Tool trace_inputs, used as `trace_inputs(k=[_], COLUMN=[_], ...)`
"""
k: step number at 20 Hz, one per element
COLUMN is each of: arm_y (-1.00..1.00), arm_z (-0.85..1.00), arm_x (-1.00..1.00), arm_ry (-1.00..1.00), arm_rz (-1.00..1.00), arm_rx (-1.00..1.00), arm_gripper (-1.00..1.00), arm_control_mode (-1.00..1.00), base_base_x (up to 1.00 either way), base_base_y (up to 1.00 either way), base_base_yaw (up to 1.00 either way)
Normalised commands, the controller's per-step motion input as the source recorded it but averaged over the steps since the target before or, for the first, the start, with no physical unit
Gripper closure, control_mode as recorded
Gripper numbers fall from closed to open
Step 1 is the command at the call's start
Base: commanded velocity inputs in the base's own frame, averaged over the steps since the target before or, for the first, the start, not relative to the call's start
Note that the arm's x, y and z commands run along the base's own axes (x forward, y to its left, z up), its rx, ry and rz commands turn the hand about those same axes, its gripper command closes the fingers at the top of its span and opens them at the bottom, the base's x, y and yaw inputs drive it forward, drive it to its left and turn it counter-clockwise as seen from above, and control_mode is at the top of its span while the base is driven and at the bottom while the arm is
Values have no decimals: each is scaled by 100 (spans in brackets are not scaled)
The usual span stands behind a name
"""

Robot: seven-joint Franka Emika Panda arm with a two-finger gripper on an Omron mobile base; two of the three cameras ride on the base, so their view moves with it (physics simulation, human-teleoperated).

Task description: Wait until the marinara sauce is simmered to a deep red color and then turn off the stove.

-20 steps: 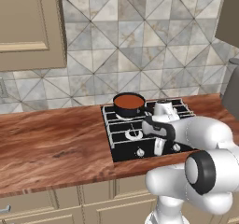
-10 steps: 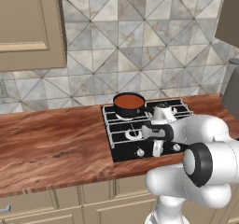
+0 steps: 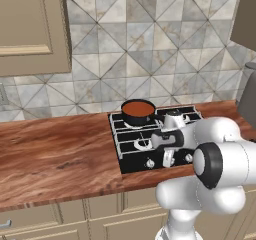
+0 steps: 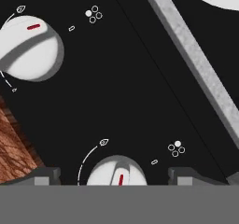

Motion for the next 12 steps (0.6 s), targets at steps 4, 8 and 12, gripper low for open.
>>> trace_inputs(k=[4,8,12], arm_y=[0,0,0], arm_z=[-11,-16,-18], arm_x=[2,0,0], arm_ry=[0,0,0], arm_rz=[0,0,0], arm_rx=[0,0,0], arm_gripper=[-100,-100,-100], arm_control_mode=[-100,-100,-100], base_base_x=[0,0,0], base_base_y=[0,0,0], base_base_yaw=[0,0,0])
